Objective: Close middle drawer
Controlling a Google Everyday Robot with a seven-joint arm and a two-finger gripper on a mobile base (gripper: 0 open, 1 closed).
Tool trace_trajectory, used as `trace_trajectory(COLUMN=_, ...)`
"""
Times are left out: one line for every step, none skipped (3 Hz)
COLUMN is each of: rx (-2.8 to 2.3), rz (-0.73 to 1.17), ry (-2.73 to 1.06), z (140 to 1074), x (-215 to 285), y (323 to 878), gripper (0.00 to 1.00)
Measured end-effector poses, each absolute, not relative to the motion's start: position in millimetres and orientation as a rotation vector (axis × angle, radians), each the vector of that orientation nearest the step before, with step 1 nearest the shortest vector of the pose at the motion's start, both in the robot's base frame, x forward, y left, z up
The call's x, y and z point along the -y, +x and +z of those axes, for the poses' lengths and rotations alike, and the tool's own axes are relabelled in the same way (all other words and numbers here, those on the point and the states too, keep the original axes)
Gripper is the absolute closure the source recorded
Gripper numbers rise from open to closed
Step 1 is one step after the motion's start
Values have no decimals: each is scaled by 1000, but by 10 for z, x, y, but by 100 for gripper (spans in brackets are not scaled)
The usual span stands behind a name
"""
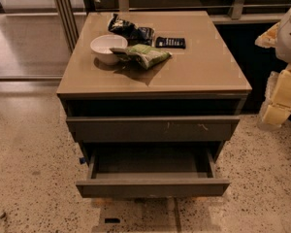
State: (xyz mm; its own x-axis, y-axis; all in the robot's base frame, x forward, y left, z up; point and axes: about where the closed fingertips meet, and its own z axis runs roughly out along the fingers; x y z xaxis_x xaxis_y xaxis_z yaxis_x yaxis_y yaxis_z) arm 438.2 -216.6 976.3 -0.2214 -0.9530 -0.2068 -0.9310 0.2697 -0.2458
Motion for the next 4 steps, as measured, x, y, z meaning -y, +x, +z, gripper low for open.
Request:
trace_trajectory(rx=-2232, rz=-99, ry=-1724, z=9763, x=2166, y=4382, gripper=0)
trace_trajectory(rx=-2232, rz=-99, ry=-1724, z=9762, x=2166, y=4382, gripper=19)
trace_trajectory(rx=-2213, rz=-56, ry=-1699, z=9505, x=2131, y=4375, gripper=42)
trace_trajectory(rx=-2192, rz=101, ry=-1656, z=8759, x=2022, y=4298, gripper=65)
